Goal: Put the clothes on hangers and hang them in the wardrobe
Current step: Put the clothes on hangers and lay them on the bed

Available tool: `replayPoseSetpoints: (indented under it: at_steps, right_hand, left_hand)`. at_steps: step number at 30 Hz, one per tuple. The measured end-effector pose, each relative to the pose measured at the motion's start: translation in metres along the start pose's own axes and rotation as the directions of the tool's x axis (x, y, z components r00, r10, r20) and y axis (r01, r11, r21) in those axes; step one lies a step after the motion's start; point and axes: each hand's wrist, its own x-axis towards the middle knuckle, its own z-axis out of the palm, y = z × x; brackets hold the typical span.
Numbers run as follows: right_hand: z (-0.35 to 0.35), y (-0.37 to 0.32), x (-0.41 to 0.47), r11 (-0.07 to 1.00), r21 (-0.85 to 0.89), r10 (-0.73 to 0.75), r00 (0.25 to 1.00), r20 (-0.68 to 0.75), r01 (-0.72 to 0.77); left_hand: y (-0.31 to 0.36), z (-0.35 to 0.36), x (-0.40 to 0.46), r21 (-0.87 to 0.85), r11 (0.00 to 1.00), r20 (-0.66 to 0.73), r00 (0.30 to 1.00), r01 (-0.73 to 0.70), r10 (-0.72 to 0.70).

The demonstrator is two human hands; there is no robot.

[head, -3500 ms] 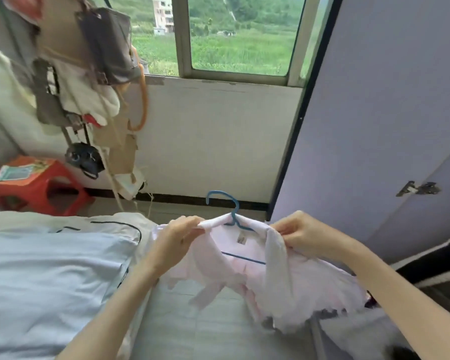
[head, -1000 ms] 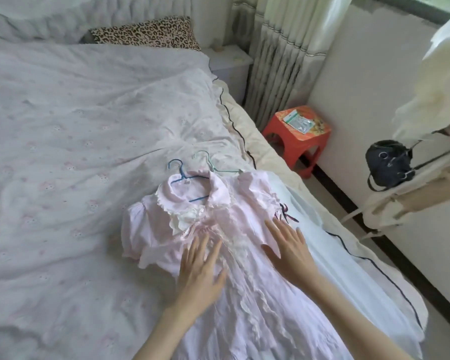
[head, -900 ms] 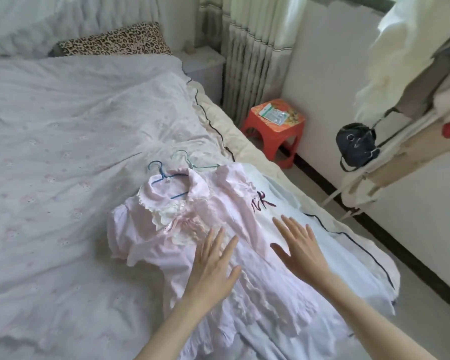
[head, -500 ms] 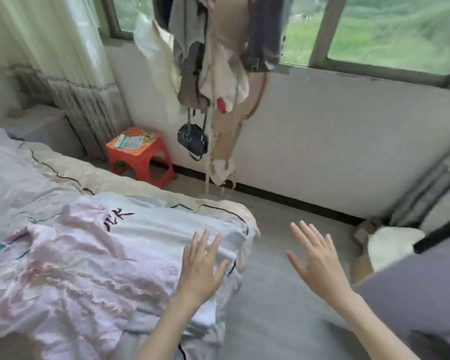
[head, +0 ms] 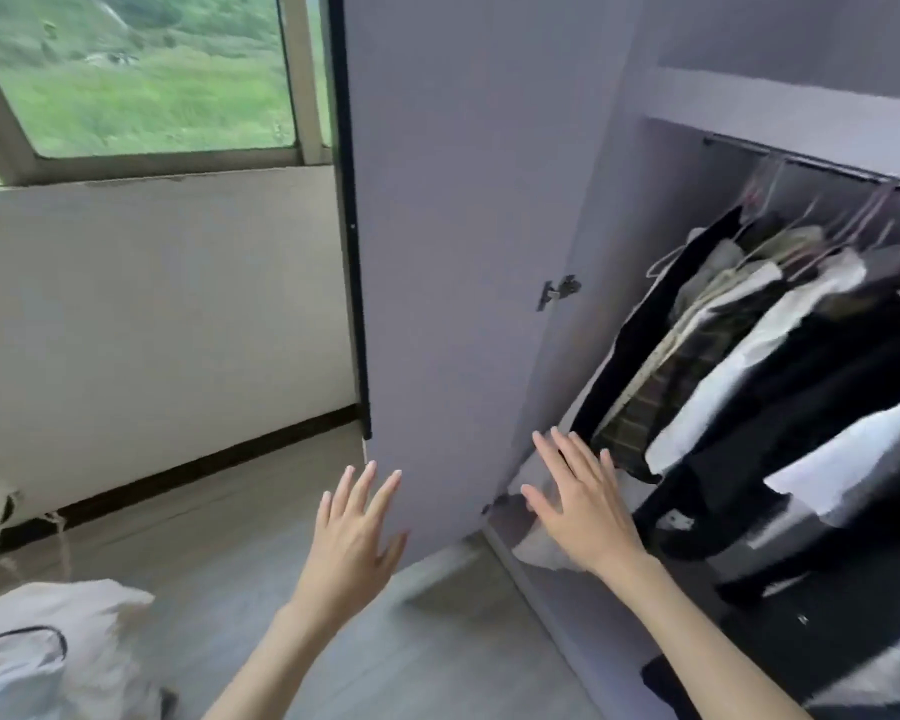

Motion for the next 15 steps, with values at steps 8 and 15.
replayPoseSetpoints:
  at_steps: [8, 15]
  right_hand:
    - [-0.043, 0.096, 0.043, 0.983, -0.065, 0.165, 0.982, -0.09, -0.171]
    - [-0.079, 0.161, 0.157, 0.973, -0.097, 0.186, 0.96, -0.211, -0.21]
  left_hand:
    - [0.083, 0.046, 0.131, -0.079, 0.955, 0.086, 0.953, -0.285, 0.291]
    - [0.13, 0.045, 0.28, -0.143, 0.91, 0.042, 0.916, -0.39, 0.399]
